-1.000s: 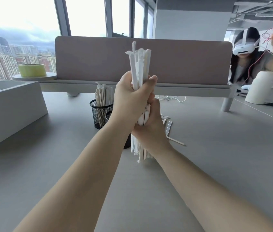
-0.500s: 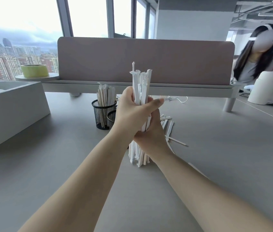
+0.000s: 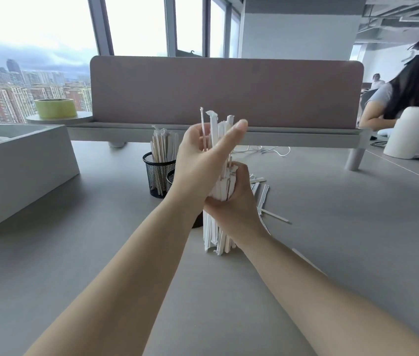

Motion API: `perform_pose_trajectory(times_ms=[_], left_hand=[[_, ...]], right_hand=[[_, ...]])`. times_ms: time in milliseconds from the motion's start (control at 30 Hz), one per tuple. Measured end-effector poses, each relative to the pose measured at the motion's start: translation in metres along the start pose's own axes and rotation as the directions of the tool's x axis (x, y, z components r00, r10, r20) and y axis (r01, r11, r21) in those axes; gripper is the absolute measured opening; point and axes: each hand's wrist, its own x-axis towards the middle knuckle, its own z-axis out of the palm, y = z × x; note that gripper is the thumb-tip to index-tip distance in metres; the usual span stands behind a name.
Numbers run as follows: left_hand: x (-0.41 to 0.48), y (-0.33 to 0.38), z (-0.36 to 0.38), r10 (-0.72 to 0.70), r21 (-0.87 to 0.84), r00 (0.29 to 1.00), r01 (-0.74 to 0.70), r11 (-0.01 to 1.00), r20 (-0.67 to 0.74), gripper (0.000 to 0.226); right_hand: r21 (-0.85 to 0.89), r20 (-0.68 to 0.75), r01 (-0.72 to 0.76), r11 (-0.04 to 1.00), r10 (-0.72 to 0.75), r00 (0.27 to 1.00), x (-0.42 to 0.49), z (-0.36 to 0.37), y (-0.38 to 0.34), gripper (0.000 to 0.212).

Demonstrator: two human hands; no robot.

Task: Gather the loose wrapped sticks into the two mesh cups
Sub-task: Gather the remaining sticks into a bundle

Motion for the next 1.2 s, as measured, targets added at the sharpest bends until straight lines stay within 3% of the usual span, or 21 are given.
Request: perform_pose_trajectory(times_ms=[133,200,267,333,533,667,800,933,1067,1200], left_hand=[[0.005,0.024,0.003,0.193,-0.015,0.981,-0.193,0.981,-0.003,0.050],[0.008,0.030,0.008,0.375,0.039,0.927,-0.375,0.926,0.016,0.043],[0.013,0.026,0.012,0.461,0.073,0.886,-0.464,0.883,0.051,0.026],[0.016,0.016,0.012,0.447,0.121,0.892,-0.452,0.884,0.065,0.024],[0.007,-0.005,0.007,0.385,0.199,0.923,-0.383,0.902,0.032,0.044],[-0.001,-0.014,0.001,0.300,0.040,0.953,-0.302,0.953,0.047,0.063],[-0.004,-0.024,-0.003,0.324,0.067,0.945,-0.326,0.943,0.034,0.044],[-0.004,-0.019,-0.006,0.285,0.021,0.958,-0.286,0.958,0.041,0.042],[-0.002,-0.012,-0.006,0.465,0.013,0.882,-0.468,0.884,0.081,0.026],[0.002,-0.026,-0.008,0.511,0.039,0.852,-0.518,0.855,0.115,0.024]], right_hand=[[0.025,-0.007,0.032,0.999,-0.032,0.999,0.004,0.001,0.001,0.051],[0.018,0.006,0.053,0.998,-0.053,0.999,0.004,0.003,0.002,0.051],[0.001,0.017,0.064,0.998,-0.064,0.998,0.003,0.004,0.004,0.051],[-0.002,0.024,0.056,0.998,-0.056,0.998,0.001,0.003,0.007,0.050],[0.001,0.066,-0.007,1.000,0.007,0.998,-0.002,0.001,0.002,0.050],[0.004,0.077,-0.008,1.000,0.008,0.997,-0.004,0.000,-0.003,0.051],[-0.026,0.065,-0.015,1.000,0.017,0.998,-0.001,0.003,-0.003,0.056],[-0.020,0.076,-0.017,1.000,0.018,0.997,-0.002,0.004,-0.003,0.053],[-0.053,0.090,0.004,0.999,0.001,0.996,-0.003,0.004,-0.003,0.049],[-0.044,0.091,-0.018,0.999,0.022,0.996,-0.001,0.003,-0.002,0.051]])
